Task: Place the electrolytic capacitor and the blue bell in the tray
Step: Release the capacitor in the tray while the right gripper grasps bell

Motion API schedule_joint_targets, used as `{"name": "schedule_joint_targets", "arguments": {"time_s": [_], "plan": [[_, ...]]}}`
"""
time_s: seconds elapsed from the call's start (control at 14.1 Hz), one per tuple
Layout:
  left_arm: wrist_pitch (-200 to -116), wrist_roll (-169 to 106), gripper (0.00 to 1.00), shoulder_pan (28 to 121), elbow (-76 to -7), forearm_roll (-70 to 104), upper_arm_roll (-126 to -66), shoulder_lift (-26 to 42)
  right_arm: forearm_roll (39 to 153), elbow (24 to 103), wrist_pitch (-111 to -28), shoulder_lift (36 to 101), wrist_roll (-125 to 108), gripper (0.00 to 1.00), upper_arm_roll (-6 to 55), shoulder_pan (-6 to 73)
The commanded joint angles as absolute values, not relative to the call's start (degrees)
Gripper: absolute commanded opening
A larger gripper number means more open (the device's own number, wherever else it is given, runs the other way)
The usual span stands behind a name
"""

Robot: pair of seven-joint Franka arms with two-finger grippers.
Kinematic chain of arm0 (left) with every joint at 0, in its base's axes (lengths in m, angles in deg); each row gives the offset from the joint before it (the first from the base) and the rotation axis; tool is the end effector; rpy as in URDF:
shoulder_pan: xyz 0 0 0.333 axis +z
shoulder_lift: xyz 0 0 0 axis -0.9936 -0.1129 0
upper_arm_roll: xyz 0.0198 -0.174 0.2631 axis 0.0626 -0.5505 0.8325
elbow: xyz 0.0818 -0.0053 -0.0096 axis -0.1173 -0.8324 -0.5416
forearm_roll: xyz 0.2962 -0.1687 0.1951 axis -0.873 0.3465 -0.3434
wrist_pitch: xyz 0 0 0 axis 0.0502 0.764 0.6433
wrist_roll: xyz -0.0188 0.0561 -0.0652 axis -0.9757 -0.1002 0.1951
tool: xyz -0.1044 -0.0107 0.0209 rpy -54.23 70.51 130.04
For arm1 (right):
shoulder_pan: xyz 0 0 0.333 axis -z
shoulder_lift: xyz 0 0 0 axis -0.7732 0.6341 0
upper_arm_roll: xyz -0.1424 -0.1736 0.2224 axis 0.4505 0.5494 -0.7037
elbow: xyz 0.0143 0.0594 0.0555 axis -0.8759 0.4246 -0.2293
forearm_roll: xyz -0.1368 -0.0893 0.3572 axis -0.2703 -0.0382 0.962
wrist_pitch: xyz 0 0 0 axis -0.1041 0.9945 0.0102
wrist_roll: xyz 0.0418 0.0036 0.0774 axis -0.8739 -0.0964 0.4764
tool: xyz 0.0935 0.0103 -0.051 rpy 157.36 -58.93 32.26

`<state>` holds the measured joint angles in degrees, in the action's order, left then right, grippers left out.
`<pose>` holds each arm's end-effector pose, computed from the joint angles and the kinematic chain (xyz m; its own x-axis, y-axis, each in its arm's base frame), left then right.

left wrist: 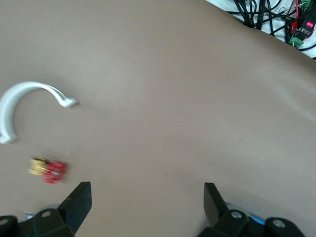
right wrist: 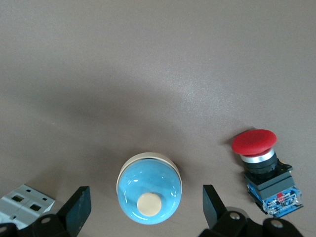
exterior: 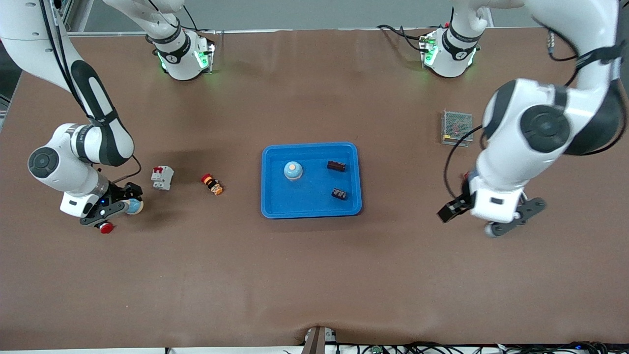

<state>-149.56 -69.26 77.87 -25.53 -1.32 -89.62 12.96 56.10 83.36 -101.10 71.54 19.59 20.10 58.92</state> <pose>0.6541 -0.1716 0.4896 0.8990 0.4227 0.1149 0.4264 -0.9045 -0.0081 0.5878 -0.0978 0.2114 0.8946 0.4468 0.0090 0.4456 -0.8935 0.0558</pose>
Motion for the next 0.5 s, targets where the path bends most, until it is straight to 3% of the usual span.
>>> {"name": "schedule_joint_targets", "arguments": {"time_s": [0.0, 0.42], "plan": [[-144.8, -59.6, 1.0, 79.9, -28.6, -0.5, -89.4, 20.0, 55.5, 83.8, -102.8, 72.2, 20.7, 1.0, 18.9, 60.6], [-134.0, -38.4, 1.0, 79.6, -28.6, 2.2, -81.3, 30.6, 55.5, 83.9, -104.1, 73.6, 22.2, 1.0, 18.8, 61.5]]}}
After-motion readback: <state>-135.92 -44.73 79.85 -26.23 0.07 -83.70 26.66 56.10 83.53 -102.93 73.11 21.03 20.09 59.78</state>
